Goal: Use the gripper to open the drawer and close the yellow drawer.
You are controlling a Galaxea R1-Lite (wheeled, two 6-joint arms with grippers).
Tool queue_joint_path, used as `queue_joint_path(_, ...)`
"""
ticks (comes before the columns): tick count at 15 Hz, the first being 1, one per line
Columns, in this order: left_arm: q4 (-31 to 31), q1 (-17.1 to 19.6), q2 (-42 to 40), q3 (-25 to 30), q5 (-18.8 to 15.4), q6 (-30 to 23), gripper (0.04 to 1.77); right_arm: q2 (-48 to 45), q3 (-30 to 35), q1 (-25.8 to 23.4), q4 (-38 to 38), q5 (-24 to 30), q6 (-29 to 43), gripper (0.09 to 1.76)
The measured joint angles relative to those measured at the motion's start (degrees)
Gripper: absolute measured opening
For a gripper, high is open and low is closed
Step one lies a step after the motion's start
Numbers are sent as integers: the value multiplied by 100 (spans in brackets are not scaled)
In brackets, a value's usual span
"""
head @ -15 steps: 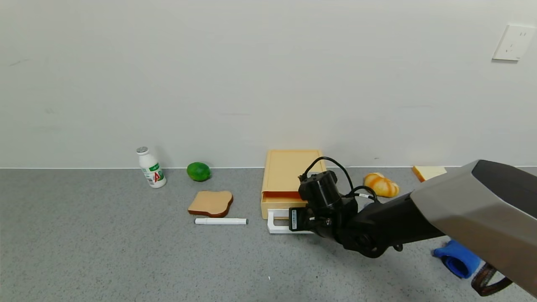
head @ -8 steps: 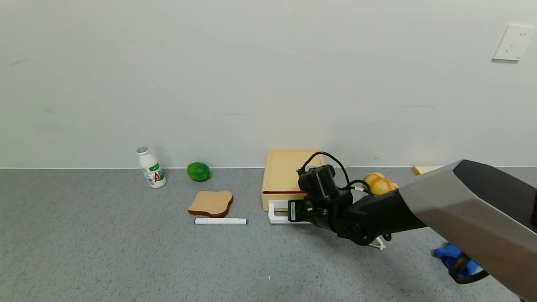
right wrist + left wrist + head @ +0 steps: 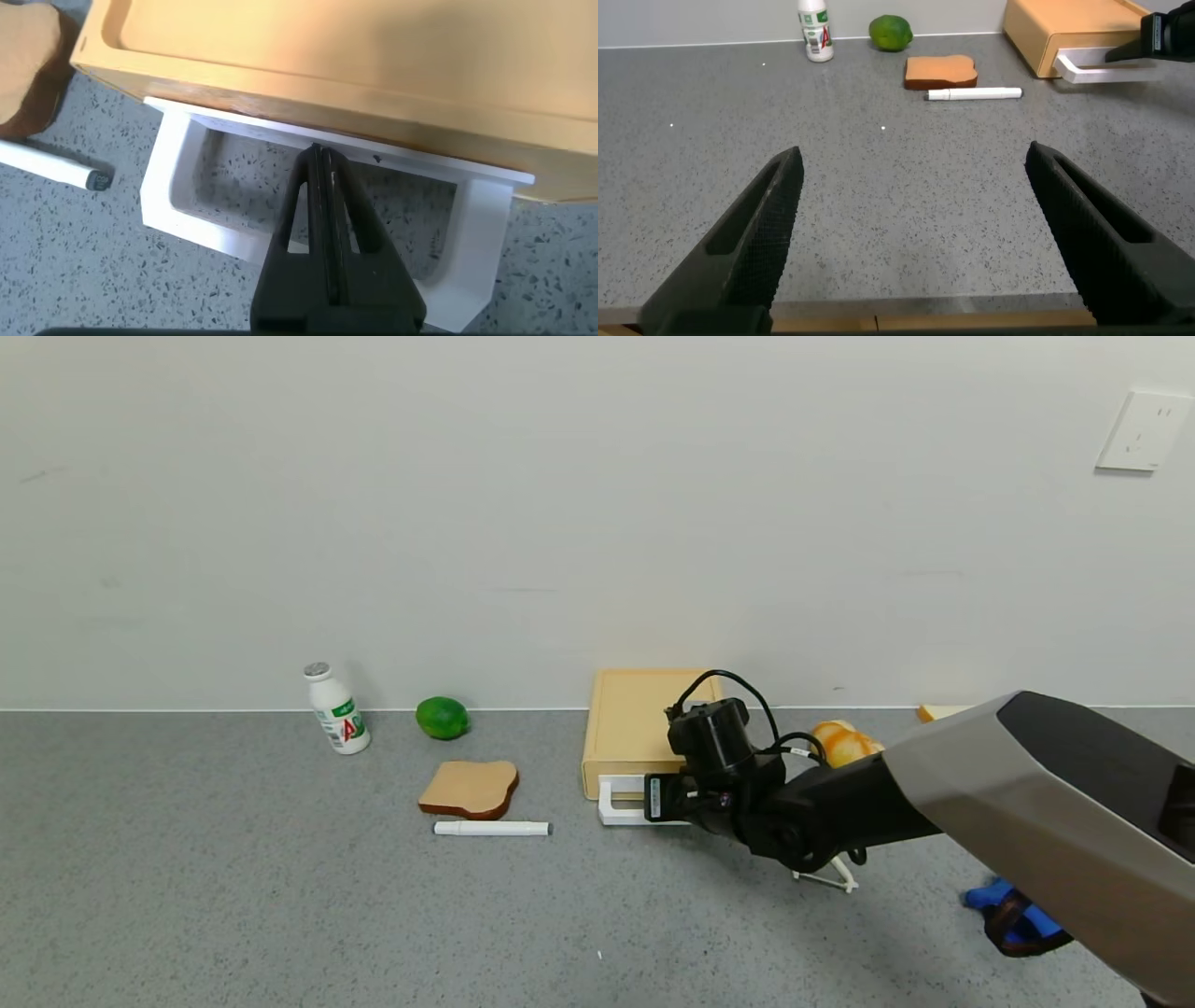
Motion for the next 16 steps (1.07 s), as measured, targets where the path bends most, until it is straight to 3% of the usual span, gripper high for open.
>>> queue_joint_path(8, 0, 0, 0, 0, -5, -2, 172, -606, 380, 67, 138, -13, -74, 12)
queue_joint_path(12, 0, 0, 0, 0, -7, -7, 172, -1681, 1287, 74, 182, 215, -472, 12)
queue_joint_path(16, 0, 0, 0, 0, -7, -18, 172, -3131, 2537, -197, 201, 1157, -1053, 12)
